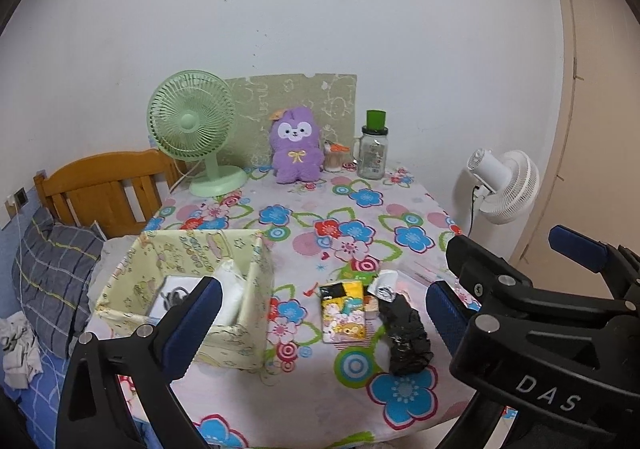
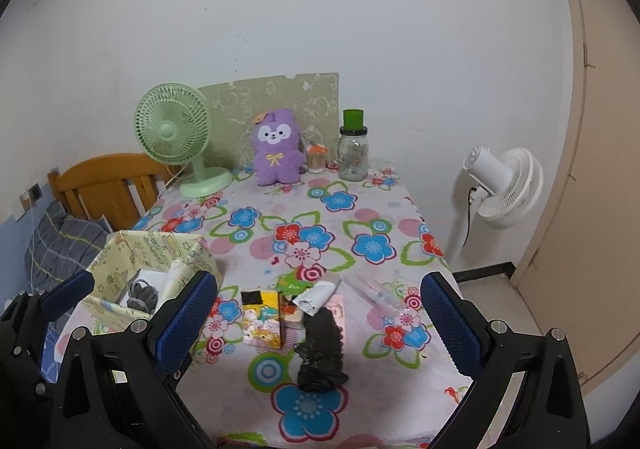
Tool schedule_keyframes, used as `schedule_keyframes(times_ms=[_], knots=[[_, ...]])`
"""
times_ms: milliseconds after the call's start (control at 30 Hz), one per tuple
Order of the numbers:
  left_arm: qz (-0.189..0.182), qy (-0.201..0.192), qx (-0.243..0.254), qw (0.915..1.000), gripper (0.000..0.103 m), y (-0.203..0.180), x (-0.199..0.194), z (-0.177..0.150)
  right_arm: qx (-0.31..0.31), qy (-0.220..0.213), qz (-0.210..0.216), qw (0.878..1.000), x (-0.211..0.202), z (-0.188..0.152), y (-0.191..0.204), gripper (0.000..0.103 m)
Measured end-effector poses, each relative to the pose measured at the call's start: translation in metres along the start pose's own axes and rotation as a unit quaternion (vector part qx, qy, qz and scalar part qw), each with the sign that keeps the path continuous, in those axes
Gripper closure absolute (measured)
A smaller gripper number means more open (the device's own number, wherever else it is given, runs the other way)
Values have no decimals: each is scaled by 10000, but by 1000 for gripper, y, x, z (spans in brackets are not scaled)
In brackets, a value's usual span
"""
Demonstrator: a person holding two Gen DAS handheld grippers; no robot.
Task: Organize soft objects
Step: 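Grasp the black plastic bag with the right tool and lift it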
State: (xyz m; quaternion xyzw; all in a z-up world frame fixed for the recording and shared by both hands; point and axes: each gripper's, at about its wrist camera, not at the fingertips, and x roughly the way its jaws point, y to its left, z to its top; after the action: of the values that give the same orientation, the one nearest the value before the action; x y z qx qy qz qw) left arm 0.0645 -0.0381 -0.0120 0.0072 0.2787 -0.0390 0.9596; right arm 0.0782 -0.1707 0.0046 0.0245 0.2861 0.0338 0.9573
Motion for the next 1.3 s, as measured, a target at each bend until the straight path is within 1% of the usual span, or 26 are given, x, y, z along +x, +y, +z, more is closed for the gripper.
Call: schedule_keyframes(times_ms=[200,333,500,700,800,867,967,1067,1133,1300], knots=[[-90,44,56,9999,0,-16,11,-7,13,24,-107,9999,5,-8,-18,0],[-117,50,91,9999,0,-25,20,-11,9,37,-107,9999,12,-14,-29,0],[-44,138,40,9999,0,-29,35,-16,-9,85,-111,9999,23,-20,-41,0],[51,328,29,9994,0,-31,57,-25,27,214,-4,9998,41,-29,-51,0],[150,465,76,9988,0,-31,70,-31,72,277,41,9996,49,-33,-54,0],[267,439,40,9987,1,-29,76,-34,79,319,18,9995,56,-36,-54,0],[231,579,35,9980,1,-26,89,-38,97,403,14,9991,66,-41,-53,1],[292,729,8,9969,2,-22,102,-41,148,537,81,9984,79,-45,-51,2],[357,742,3,9966,3,-20,108,-44,149,618,140,9979,87,-48,-48,3],[323,873,105,9956,4,-20,124,-51,141,833,242,9961,107,-55,-41,7]])
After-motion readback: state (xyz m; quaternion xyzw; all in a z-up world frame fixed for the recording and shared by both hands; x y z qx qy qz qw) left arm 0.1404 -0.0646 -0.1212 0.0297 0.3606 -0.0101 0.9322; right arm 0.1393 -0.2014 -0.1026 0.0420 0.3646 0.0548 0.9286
